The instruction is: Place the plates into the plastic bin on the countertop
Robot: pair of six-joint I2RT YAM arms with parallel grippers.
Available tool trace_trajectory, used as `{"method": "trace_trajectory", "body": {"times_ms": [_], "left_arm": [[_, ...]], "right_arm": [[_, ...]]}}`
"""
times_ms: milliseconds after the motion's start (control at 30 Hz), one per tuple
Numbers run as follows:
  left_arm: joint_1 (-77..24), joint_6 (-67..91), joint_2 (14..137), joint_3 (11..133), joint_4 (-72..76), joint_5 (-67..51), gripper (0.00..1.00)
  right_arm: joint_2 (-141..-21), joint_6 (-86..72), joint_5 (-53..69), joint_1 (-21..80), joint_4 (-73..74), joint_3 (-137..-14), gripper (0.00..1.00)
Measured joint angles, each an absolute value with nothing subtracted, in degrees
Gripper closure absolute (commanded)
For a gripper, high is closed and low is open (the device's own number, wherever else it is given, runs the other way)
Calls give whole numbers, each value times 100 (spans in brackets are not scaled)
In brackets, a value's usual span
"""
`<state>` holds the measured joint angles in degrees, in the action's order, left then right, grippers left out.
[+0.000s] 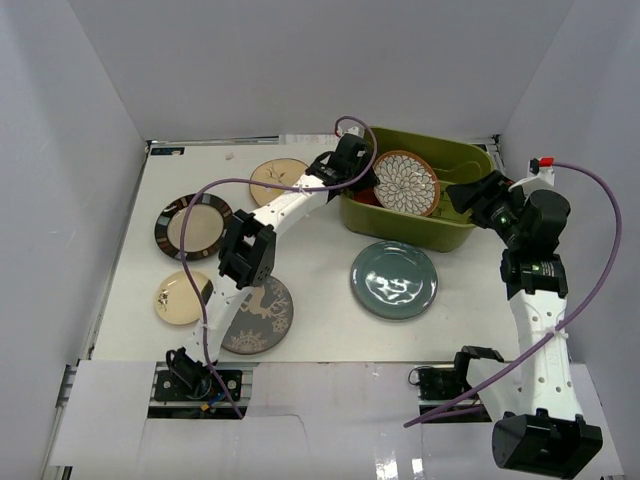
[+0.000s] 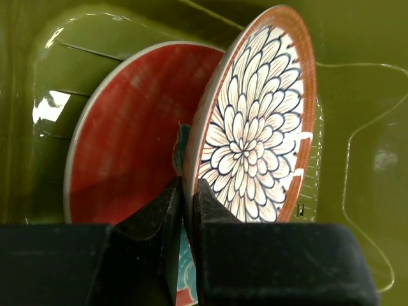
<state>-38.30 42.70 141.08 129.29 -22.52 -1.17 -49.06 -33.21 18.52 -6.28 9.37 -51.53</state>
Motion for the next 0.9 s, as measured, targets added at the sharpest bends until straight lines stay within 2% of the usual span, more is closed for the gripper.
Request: {"method": "trace_trajectory", "body": {"times_ms": [67,100,167,200,233,433,533,733,900], "left_arm": [[-3854,4270,14112,12929,-2222,-36,88],[-3859,4272,14114,12927,-2213,-1,77],[-3861,4270,14116,12925,-2213,40,63],[-3861,4305,14116,12901,-2156,45,54],[-3863,4331,14116,12881,-2071,45,39],[-3946,4351,14084,12676,-1470,-102,10],[-3999,4383,14068,12589,-1415,-211,2],[-3981,4348,13876,12438,-1461,-513,2],[-3948,4062,13150,12392,-1428,-722,2]], "right_arm": [[-4847,-3299,1861,-631,963,-5153,28],[-4834,-3291,1863,-631,989,-5153,27],[-4814,-3280,1863,-631,1063,-5153,25],[-4810,-3277,1865,-631,1085,-5155,22],[-4807,-3267,1865,-631,1133,-5168,21],[-4724,-3129,1870,-631,1481,-5332,15],[-4617,-3103,1968,-631,1612,-5389,11],[-4421,-2978,2110,-631,1911,-5419,2],[-4230,-2886,2119,-631,2167,-5417,2]]}}
